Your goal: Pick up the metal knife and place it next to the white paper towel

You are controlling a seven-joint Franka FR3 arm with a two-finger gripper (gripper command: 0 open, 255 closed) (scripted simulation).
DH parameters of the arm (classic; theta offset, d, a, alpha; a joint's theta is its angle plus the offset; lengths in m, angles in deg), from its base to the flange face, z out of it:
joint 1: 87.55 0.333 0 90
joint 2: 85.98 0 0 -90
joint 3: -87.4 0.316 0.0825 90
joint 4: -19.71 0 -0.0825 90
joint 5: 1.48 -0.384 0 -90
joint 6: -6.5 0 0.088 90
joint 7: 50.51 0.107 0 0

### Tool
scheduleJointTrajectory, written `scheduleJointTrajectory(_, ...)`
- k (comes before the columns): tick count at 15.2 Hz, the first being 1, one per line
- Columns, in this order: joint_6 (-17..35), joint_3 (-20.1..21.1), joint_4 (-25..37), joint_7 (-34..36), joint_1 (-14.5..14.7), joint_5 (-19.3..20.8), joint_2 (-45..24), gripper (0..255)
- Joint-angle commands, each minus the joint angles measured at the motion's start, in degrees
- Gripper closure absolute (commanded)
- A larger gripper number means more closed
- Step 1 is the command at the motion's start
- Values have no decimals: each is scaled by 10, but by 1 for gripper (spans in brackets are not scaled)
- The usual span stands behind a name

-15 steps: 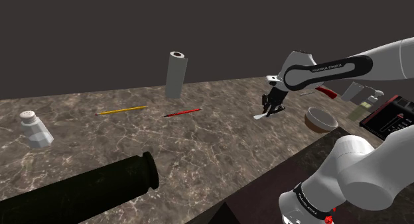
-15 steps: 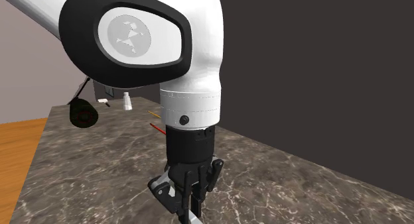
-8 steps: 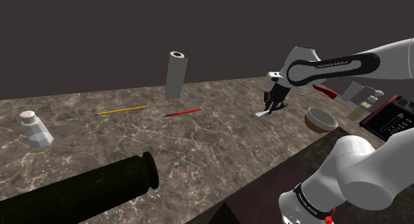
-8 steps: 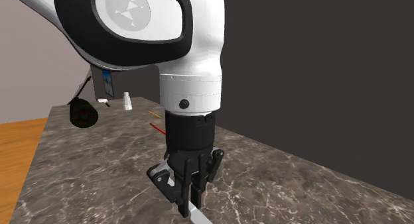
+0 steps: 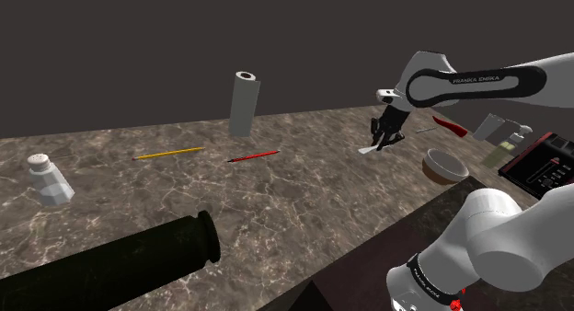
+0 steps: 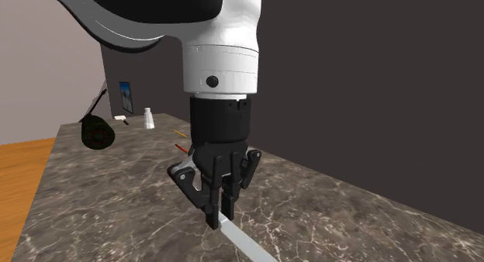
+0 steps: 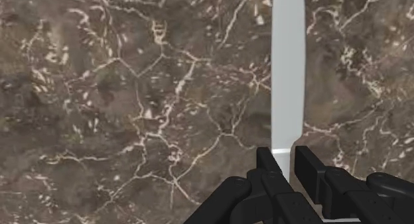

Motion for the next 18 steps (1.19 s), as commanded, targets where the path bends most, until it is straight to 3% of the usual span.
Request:
scheduleJointTrajectory(1,-20,6,12,0,-2,0,9,255)
scheduleJointTrajectory(18,-160,49,112,3,-3,-13,49,255)
